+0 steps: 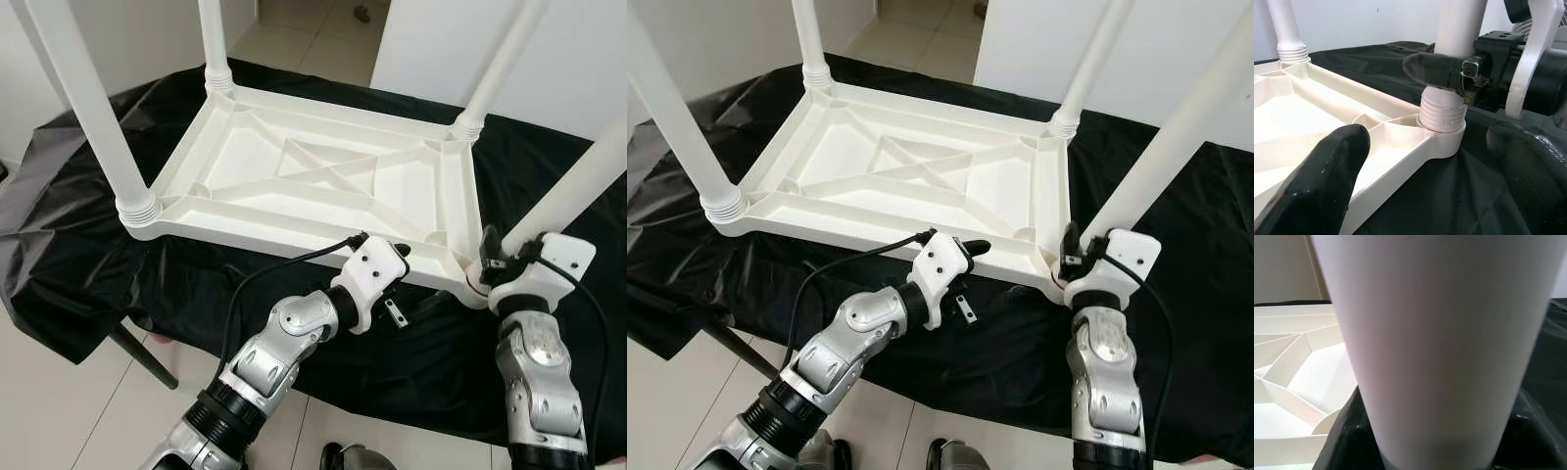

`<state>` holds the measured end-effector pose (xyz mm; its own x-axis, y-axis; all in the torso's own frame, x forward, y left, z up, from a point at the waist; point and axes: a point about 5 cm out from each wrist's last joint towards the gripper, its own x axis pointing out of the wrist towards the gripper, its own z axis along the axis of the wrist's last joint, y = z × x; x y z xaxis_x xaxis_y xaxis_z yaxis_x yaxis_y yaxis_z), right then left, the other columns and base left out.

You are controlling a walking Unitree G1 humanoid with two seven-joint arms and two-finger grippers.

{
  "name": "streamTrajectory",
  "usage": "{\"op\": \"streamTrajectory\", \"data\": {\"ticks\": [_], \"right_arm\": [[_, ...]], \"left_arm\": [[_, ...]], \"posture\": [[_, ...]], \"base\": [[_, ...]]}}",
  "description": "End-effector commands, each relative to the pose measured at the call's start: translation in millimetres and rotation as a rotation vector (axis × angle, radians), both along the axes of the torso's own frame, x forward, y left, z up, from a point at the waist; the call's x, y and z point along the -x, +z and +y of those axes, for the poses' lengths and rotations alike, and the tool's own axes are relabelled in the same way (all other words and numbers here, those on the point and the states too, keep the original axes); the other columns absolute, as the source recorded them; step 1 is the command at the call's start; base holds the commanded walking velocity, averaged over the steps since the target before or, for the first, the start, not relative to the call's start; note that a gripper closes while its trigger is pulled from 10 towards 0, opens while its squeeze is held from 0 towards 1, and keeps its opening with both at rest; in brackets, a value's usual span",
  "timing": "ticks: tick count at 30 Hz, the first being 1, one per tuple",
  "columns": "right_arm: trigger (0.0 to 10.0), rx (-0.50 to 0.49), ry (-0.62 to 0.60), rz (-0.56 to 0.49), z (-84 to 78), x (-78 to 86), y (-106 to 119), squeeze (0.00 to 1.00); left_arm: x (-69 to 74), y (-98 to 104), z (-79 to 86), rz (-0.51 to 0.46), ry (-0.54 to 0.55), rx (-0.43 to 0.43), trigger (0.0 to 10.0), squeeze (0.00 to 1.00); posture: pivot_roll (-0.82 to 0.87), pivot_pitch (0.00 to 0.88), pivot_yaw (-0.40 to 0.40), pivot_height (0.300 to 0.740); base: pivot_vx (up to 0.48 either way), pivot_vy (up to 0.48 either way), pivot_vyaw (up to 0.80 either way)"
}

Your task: Building children table

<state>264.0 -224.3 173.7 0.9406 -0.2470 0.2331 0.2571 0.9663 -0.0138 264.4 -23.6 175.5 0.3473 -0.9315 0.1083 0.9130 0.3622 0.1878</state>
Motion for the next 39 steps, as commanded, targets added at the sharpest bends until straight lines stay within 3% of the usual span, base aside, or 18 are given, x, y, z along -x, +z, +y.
{"op": "streamTrajectory", "data": {"ticks": [1,9,11,14,28,39], "right_arm": [[10.0,-0.029,-0.017,0.072,-1.1,4.1,-16.9,0.00],[10.0,-0.058,-0.014,0.041,-0.3,8.9,-23.4,0.00],[10.0,-0.139,-0.011,0.006,-3.0,9.7,-26.4,0.00],[10.0,-0.158,-0.040,0.028,-9.2,6.9,-31.5,0.00],[10.0,-0.064,0.004,0.190,-14.8,-15.5,-30.9,0.00],[10.0,-0.055,0.053,0.241,-12.9,-20.0,-32.8,0.00]], "left_arm": [[1.6,2.7,-0.5,-0.008,-0.032,0.000,10.0,0.00],[0.6,4.0,1.0,-0.011,-0.038,-0.005,10.0,0.00],[1.5,4.2,0.7,-0.007,-0.047,-0.004,10.0,0.00],[2.1,4.1,0.5,-0.003,-0.051,-0.003,10.0,0.00],[1.3,6.5,0.8,-0.013,-0.054,-0.002,10.0,0.00],[1.0,7.6,1.2,-0.017,-0.048,-0.001,10.0,0.00]], "posture": [[0.00,0.145,-0.040,0.740],[0.00,0.152,-0.026,0.740],[0.00,0.153,-0.025,0.740],[0.00,0.150,-0.023,0.740],[0.00,0.132,-0.028,0.740],[0.01,0.125,-0.032,0.740]], "base": [[0.000,0.000,0.00],[0.000,0.000,0.00],[0.000,0.000,0.00],[0.000,0.000,0.00],[0.000,0.000,0.00],[0.000,0.000,0.00]]}}
